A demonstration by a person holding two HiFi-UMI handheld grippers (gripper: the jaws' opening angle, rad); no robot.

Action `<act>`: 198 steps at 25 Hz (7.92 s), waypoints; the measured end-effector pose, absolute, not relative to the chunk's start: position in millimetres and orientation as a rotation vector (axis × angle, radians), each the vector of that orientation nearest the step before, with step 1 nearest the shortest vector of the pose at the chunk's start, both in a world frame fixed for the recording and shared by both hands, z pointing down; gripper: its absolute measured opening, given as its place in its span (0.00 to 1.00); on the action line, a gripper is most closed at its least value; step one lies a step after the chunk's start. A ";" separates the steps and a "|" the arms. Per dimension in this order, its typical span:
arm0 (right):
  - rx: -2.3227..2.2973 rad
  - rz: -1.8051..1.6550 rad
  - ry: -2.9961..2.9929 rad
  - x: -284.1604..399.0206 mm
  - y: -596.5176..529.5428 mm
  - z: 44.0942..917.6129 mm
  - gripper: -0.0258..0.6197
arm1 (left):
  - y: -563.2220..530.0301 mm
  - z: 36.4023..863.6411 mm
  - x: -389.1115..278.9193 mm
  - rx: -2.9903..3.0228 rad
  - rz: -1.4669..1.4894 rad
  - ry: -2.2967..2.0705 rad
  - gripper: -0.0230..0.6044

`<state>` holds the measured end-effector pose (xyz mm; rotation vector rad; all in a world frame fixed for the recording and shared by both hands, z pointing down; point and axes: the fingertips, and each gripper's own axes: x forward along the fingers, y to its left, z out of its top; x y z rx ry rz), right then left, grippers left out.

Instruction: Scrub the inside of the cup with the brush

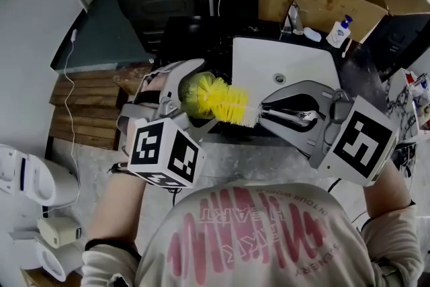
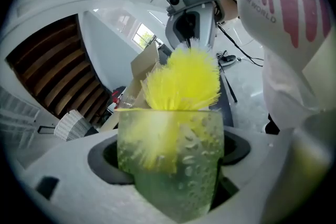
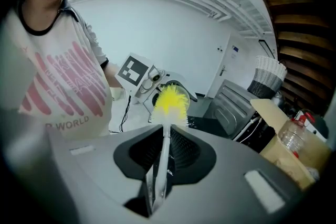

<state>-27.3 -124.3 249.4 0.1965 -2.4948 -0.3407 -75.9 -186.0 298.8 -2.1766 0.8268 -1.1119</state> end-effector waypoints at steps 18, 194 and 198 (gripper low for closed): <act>0.213 -0.407 -2.415 -34.8 -124.0 253.3 0.13 | -183.9 304.4 -48.3 -2.036 -1.208 0.681 0.72; 0.167 -0.295 -2.439 -37.2 -102.8 286.9 0.14 | -93.1 324.4 -16.5 -2.748 -1.000 0.168 0.69; 0.155 -0.309 -2.420 -36.8 -97.1 291.3 0.14 | -84.9 333.0 -15.8 -2.736 -1.053 0.114 0.69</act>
